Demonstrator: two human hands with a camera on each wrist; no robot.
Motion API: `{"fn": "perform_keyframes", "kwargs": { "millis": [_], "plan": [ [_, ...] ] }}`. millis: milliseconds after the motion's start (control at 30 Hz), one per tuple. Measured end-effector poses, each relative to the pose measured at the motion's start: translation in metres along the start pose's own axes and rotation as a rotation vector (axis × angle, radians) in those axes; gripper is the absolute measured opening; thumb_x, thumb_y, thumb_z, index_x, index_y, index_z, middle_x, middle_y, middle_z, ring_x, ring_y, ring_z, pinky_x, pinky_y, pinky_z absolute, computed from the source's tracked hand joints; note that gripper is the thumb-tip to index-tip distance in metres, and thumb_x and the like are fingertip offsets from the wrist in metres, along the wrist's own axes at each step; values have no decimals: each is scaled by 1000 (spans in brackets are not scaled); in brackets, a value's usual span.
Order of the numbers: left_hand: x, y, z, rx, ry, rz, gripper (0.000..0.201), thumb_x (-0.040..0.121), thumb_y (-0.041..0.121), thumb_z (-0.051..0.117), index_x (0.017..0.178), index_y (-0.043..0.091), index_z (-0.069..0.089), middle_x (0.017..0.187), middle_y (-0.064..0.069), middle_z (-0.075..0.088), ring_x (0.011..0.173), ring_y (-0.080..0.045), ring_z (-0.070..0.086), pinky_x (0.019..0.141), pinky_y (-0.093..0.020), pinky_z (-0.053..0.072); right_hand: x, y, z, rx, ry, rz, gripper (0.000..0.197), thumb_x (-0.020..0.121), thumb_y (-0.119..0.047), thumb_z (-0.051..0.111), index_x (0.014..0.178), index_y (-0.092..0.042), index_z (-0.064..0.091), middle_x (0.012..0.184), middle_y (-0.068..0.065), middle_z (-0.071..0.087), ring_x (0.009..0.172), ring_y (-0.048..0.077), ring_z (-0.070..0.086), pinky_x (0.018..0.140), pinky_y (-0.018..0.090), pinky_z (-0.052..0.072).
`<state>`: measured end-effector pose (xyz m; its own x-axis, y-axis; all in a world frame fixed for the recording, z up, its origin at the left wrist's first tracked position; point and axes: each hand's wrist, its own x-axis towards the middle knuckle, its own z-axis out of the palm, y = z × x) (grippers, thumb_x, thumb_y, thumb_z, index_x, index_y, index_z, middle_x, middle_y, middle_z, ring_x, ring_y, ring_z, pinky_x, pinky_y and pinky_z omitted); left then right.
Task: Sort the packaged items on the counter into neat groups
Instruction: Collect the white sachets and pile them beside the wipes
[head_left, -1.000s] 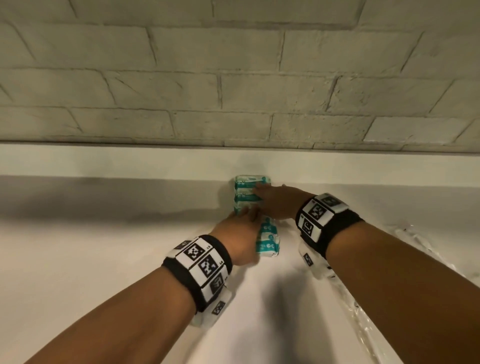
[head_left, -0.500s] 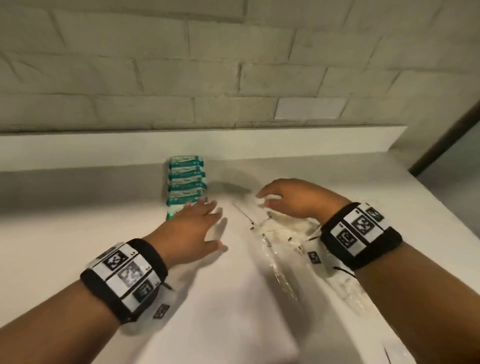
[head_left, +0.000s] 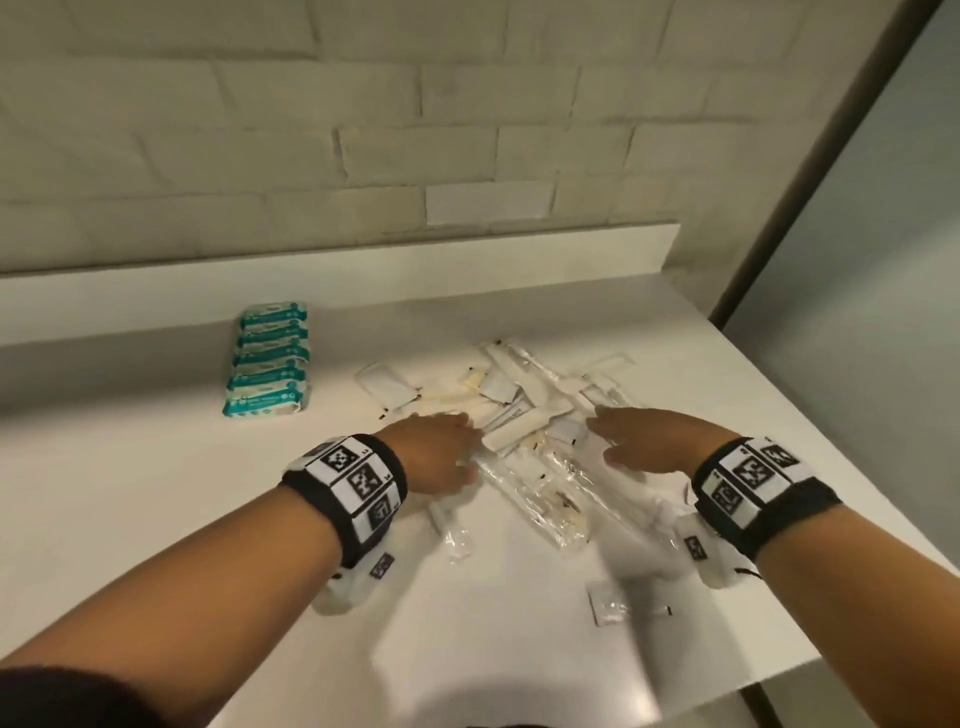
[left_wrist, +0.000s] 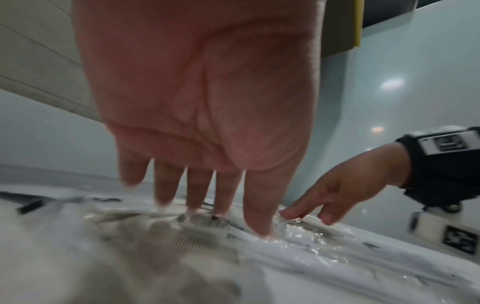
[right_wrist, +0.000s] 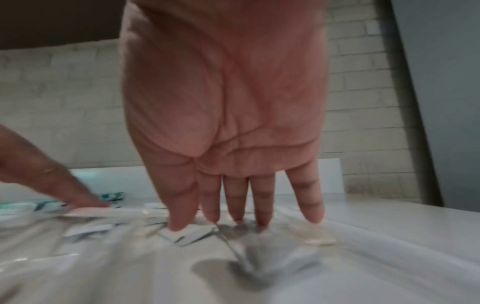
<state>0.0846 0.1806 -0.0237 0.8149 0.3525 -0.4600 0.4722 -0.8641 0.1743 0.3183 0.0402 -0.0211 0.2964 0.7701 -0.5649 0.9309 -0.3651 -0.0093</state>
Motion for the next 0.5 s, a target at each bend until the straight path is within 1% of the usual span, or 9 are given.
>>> {"fn": "perform_keyframes", "kwargs": {
  "millis": [33, 67, 100, 167, 233, 300, 400, 433, 500],
  "plan": [
    [1, 5, 3, 4, -55, -22, 36, 94, 38, 43, 127, 29, 55, 132, 7, 56, 120, -19, 54, 96, -35, 45, -2, 10, -2, 10, 19, 23, 59, 99, -31, 42, 153, -27, 17, 162, -4, 5, 147, 16, 16, 117, 32, 16],
    [-1, 6, 7, 4, -77, -50, 29, 92, 39, 44, 110, 29, 63, 111, 7, 64, 101, -17, 61, 83, -32, 51, -4, 18, -3, 20, 32, 35, 58, 99, -30, 42, 152, -26, 20, 161, -4, 8, 147, 17, 17, 117, 32, 18],
    [-3, 6, 11, 20, -74, -88, 28, 89, 41, 43, 99, 28, 66, 99, 8, 64, 91, -16, 62, 77, -32, 52, -6, 24, -3, 33, 48, 32, 56, 98, -29, 43, 151, -26, 24, 161, -4, 12, 146, 17, 20, 116, 32, 20],
    [-9, 11, 17, 58, -30, -198, 28, 89, 36, 42, 94, 22, 66, 98, 4, 62, 87, -17, 61, 76, -33, 51, -7, 35, -2, 46, 92, 1, 48, 97, -28, 45, 145, -25, 39, 155, -6, 29, 140, 18, 33, 113, 32, 27],
    [-8, 23, 16, 117, 73, -295, 27, 91, 23, 39, 94, 16, 65, 101, -1, 60, 86, -19, 59, 74, -31, 48, 3, 39, -1, 10, 136, -52, 36, 96, -28, 45, 130, -24, 57, 138, -2, 52, 120, 20, 53, 102, 35, 42],
    [5, 36, 10, 122, 231, -302, 27, 92, 18, 40, 103, 16, 65, 106, -3, 58, 92, -22, 58, 78, -32, 48, 14, 39, -2, -11, 177, -92, 31, 96, -26, 44, 120, -25, 63, 123, 1, 61, 106, 21, 59, 91, 35, 49],
    [40, 48, 0, -30, 350, -287, 33, 90, 12, 45, 121, 16, 58, 116, -7, 57, 102, -25, 58, 85, -33, 48, 23, 43, -13, 0, 214, -152, 35, 91, -14, 48, 120, -27, 63, 124, -2, 58, 111, 20, 56, 89, 31, 47],
    [50, 50, -2, -84, 336, -308, 35, 90, 13, 47, 124, 15, 54, 118, -9, 56, 104, -26, 57, 84, -32, 47, 24, 46, -15, 0, 215, -181, 39, 89, -9, 51, 121, -28, 63, 123, -3, 57, 111, 19, 55, 90, 31, 47],
    [66, 59, -5, -137, 278, -356, 41, 90, 26, 54, 129, 13, 46, 122, -10, 54, 106, -27, 56, 83, -32, 45, 23, 55, -14, -23, 157, -242, 49, 85, -5, 57, 125, -31, 60, 120, -5, 53, 108, 18, 54, 90, 32, 48]
  ]
}}
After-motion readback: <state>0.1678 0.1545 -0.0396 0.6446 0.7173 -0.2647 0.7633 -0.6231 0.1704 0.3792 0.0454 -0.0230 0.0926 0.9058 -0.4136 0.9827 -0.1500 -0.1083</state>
